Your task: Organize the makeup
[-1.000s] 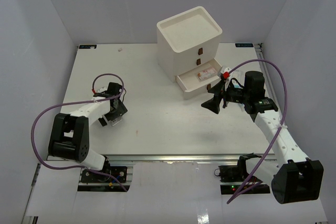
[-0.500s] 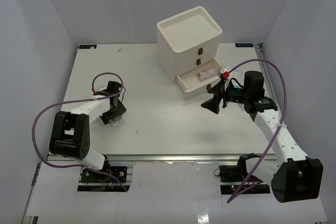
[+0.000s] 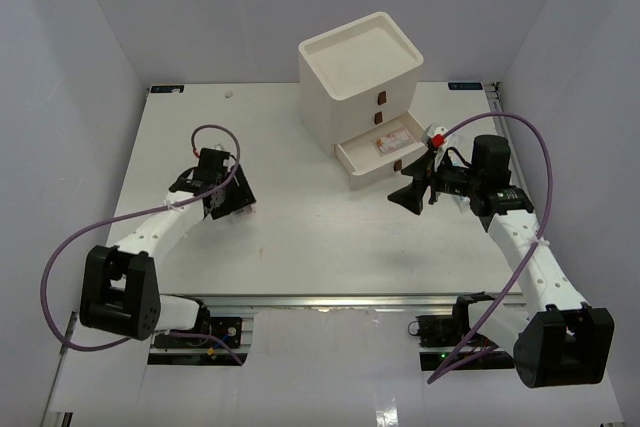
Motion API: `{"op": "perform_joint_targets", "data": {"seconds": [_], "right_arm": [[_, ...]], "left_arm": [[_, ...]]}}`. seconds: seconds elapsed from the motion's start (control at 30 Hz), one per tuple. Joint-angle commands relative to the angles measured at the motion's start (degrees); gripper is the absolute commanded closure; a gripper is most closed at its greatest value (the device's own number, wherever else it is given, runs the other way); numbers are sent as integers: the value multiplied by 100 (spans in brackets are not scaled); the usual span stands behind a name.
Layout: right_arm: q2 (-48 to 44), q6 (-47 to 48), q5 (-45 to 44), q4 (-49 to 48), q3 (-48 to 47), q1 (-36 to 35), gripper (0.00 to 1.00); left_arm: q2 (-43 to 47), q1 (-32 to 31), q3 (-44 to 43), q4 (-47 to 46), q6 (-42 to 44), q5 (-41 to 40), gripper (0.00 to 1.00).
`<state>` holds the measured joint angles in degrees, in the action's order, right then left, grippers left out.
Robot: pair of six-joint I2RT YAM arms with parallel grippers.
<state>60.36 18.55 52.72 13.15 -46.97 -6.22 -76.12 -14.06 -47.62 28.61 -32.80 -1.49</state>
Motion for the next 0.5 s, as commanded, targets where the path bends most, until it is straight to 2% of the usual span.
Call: {"op": "perform_joint_targets", "data": {"seconds": [0.0,0.13,0.27,0.47], "right_arm": [[-229,-35,122,-199,23,244,10],[-280,-18,83,-216,39,404,10],[-261,-56,205,-225,55,552,10],[-252,-71,282,-225,59,853,10]], "left_arm": [[141,-1317,-939,-665,957,718,93],[-544,-2230,-1972,-889,1980,966,92],[-1430,-2962,-3114,-858,2807,774,92],[-2989,-3365,-4900,-674,3786,238,90]]}}
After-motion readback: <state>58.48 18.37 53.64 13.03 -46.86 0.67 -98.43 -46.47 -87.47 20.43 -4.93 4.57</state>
